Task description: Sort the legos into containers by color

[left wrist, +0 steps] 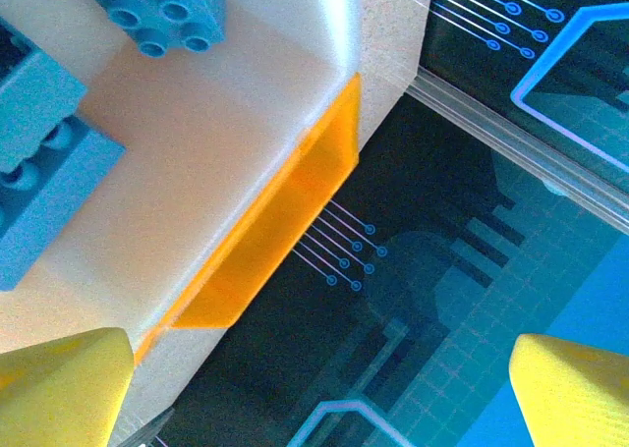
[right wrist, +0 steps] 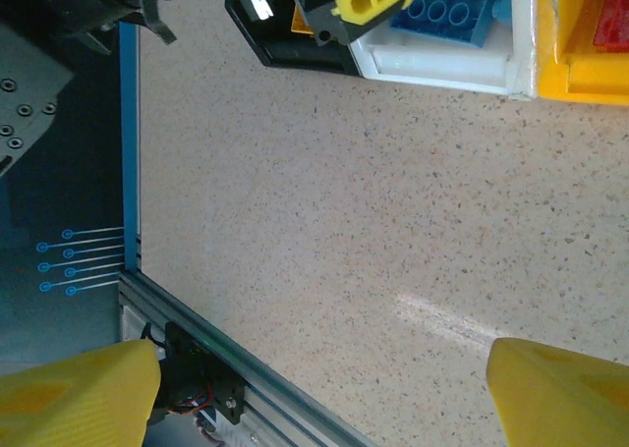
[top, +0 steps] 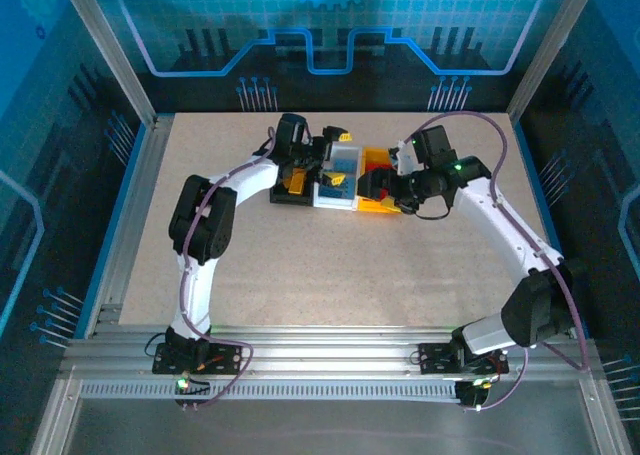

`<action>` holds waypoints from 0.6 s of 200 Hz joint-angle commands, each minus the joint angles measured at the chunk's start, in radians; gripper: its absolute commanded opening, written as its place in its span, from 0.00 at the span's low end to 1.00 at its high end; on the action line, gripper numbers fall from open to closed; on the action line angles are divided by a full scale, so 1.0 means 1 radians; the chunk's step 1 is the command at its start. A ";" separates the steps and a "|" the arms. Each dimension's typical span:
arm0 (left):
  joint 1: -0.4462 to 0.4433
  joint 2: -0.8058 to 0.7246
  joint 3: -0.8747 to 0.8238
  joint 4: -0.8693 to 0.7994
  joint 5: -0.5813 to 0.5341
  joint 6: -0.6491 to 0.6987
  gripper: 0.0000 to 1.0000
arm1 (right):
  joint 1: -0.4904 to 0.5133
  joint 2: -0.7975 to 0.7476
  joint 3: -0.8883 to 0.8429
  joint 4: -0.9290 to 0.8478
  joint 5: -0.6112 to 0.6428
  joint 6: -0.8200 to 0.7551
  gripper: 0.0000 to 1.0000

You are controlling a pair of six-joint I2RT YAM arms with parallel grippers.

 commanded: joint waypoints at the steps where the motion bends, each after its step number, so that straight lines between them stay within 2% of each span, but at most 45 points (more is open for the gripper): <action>1: 0.001 -0.098 -0.019 -0.060 -0.007 0.070 0.99 | -0.008 -0.053 -0.032 -0.014 0.013 0.017 0.88; 29: 0.002 -0.173 -0.040 -0.104 -0.009 0.132 0.99 | -0.008 -0.094 -0.056 -0.016 0.029 0.030 0.89; 47: 0.003 -0.232 -0.036 -0.184 -0.003 0.227 0.99 | -0.008 -0.118 -0.056 -0.026 0.044 0.028 0.90; 77: 0.009 -0.355 0.003 -0.432 -0.016 0.492 0.99 | -0.012 -0.144 -0.023 -0.062 0.081 0.007 0.93; 90: 0.014 -0.413 0.019 -0.550 -0.035 0.616 0.99 | -0.016 -0.152 0.003 -0.085 0.103 -0.005 1.00; 120: 0.018 -0.583 0.016 -0.774 -0.177 0.881 0.99 | -0.038 -0.184 0.056 -0.092 0.133 -0.030 1.00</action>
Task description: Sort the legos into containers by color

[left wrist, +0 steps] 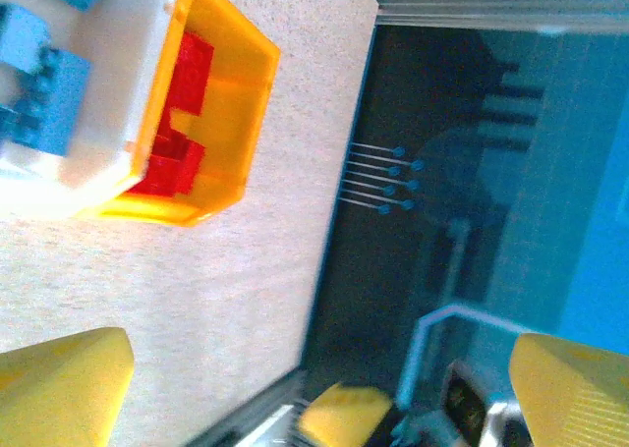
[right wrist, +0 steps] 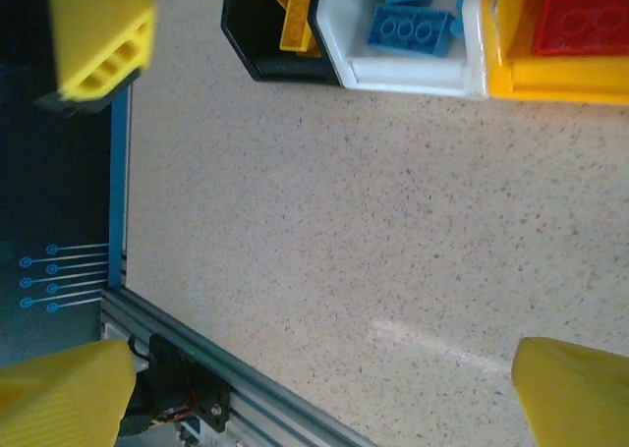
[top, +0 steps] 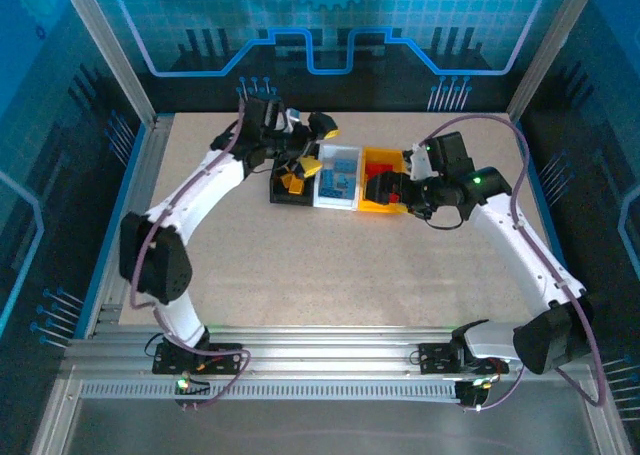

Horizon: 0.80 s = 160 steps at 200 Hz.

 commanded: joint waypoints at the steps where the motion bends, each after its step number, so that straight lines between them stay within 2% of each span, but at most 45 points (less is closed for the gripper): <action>1: 0.010 -0.148 0.027 -0.268 -0.119 0.316 0.99 | -0.030 -0.049 0.065 -0.029 0.047 -0.032 1.00; 31: 0.011 -0.326 -0.044 -0.353 -0.277 0.477 0.99 | -0.052 -0.111 0.089 0.018 0.137 -0.069 1.00; 60: 0.010 -0.507 -0.192 -0.312 -0.418 0.564 0.99 | -0.056 -0.194 0.034 0.136 0.259 -0.130 1.00; 86: 0.011 -0.695 -0.409 -0.143 -0.546 0.616 0.99 | -0.060 -0.299 -0.107 0.311 0.398 -0.139 1.00; 110: 0.009 -0.885 -0.659 0.076 -0.698 0.720 0.99 | -0.060 -0.386 -0.233 0.475 0.434 -0.291 1.00; 136: 0.010 -1.051 -0.866 0.243 -0.697 0.902 0.99 | -0.065 -0.437 -0.318 0.556 0.481 -0.456 1.00; 160: 0.010 -1.179 -1.026 0.365 -0.700 0.999 0.99 | -0.082 -0.445 -0.367 0.572 0.546 -0.549 1.00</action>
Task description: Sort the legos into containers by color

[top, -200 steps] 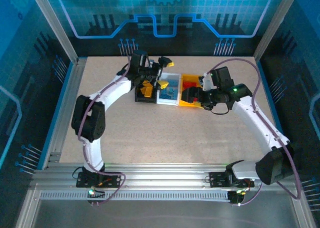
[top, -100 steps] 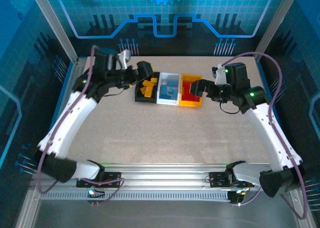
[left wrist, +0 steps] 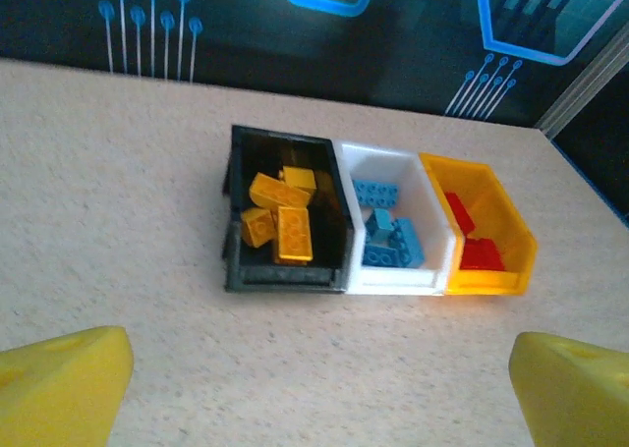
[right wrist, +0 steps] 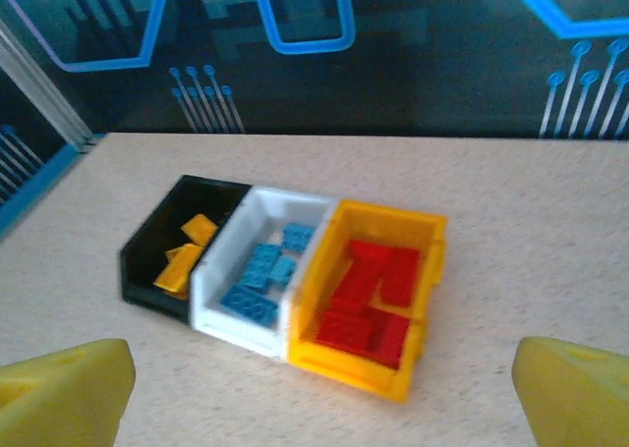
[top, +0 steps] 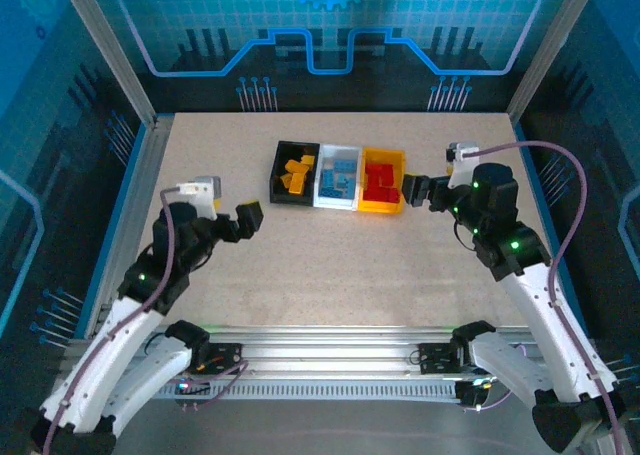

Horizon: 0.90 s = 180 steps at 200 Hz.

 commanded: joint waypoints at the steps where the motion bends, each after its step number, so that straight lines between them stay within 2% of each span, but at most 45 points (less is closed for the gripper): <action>1: 0.005 -0.100 -0.124 0.236 -0.052 0.183 0.99 | -0.029 -0.020 -0.043 0.113 0.104 -0.169 1.00; 21: 0.004 -0.141 -0.170 0.233 -0.124 0.201 0.99 | -0.060 -0.035 -0.128 0.172 0.126 -0.192 1.00; 51: 0.003 -0.153 -0.196 0.199 -0.155 0.192 0.99 | -0.115 -0.061 -0.289 0.325 0.108 -0.202 1.00; 83: 0.006 -0.154 -0.216 0.176 -0.205 0.180 0.99 | -0.175 -0.019 -0.406 0.447 0.084 -0.158 1.00; 122: 0.039 -0.132 -0.250 0.168 -0.256 0.108 0.99 | -0.214 0.093 -0.499 0.630 0.062 -0.173 1.00; 180: 0.079 -0.033 -0.270 0.206 -0.278 0.082 0.99 | -0.280 0.275 -0.575 0.872 -0.031 -0.171 1.00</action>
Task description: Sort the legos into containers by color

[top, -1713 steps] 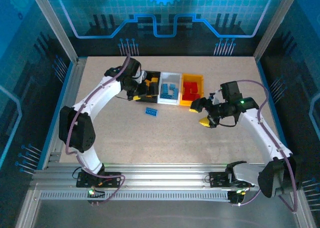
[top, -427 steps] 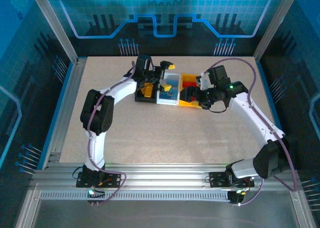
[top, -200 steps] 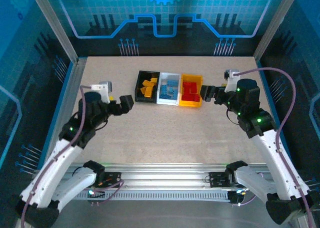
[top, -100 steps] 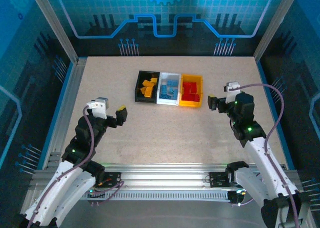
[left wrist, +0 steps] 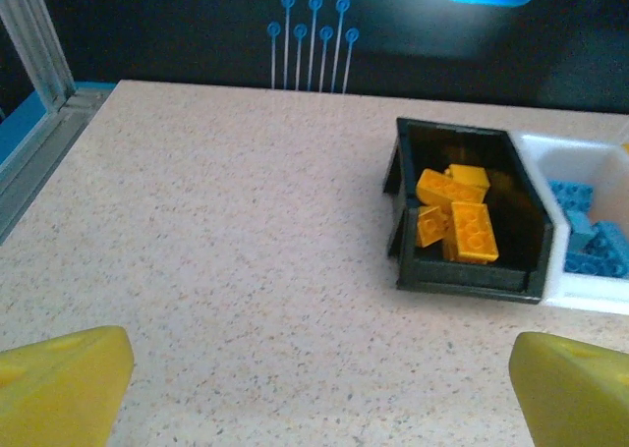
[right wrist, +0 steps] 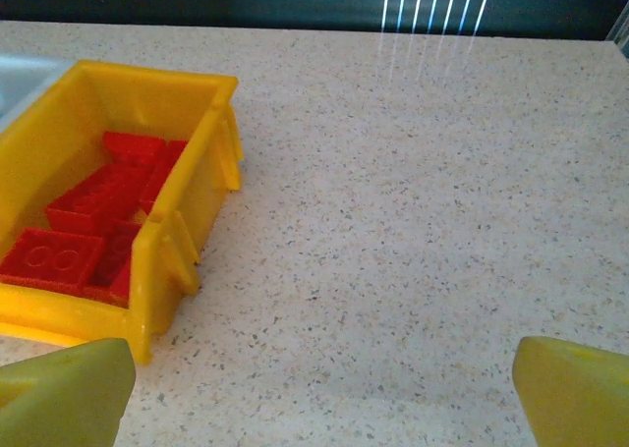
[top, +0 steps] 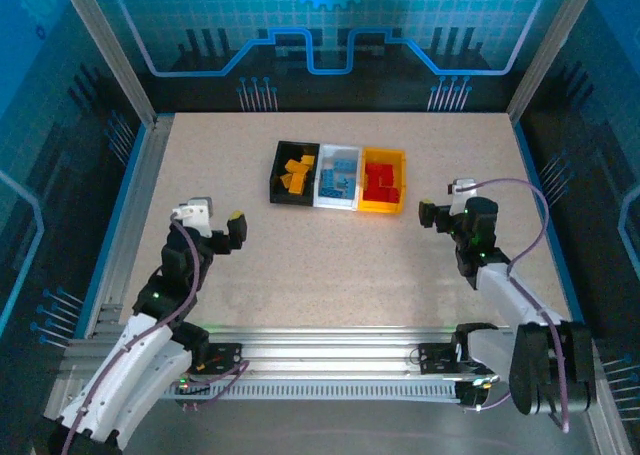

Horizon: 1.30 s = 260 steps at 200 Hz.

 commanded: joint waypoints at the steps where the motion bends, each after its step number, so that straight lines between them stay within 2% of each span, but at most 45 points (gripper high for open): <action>1: 0.022 0.035 -0.012 0.049 -0.028 -0.026 0.99 | -0.026 0.055 -0.022 0.180 -0.053 -0.005 1.00; 56: 0.069 0.156 -0.025 0.088 -0.031 -0.055 0.99 | -0.040 0.192 -0.024 0.287 -0.096 -0.002 1.00; 109: 0.159 0.277 -0.048 0.236 -0.027 -0.059 0.99 | -0.046 0.270 -0.024 0.369 -0.107 0.028 1.00; 142: 0.215 0.396 -0.082 0.372 -0.022 -0.046 0.99 | -0.046 0.278 -0.025 0.378 -0.096 0.035 1.00; 189: 0.242 0.571 -0.093 0.550 -0.007 -0.039 0.99 | -0.049 0.273 -0.024 0.372 -0.099 0.037 1.00; 227: 0.257 0.730 -0.023 0.637 0.003 -0.007 0.99 | -0.057 0.286 -0.014 0.365 -0.111 0.041 1.00; 260: 0.261 0.838 0.033 0.717 0.082 0.037 0.99 | -0.062 0.306 -0.002 0.362 -0.118 0.044 1.00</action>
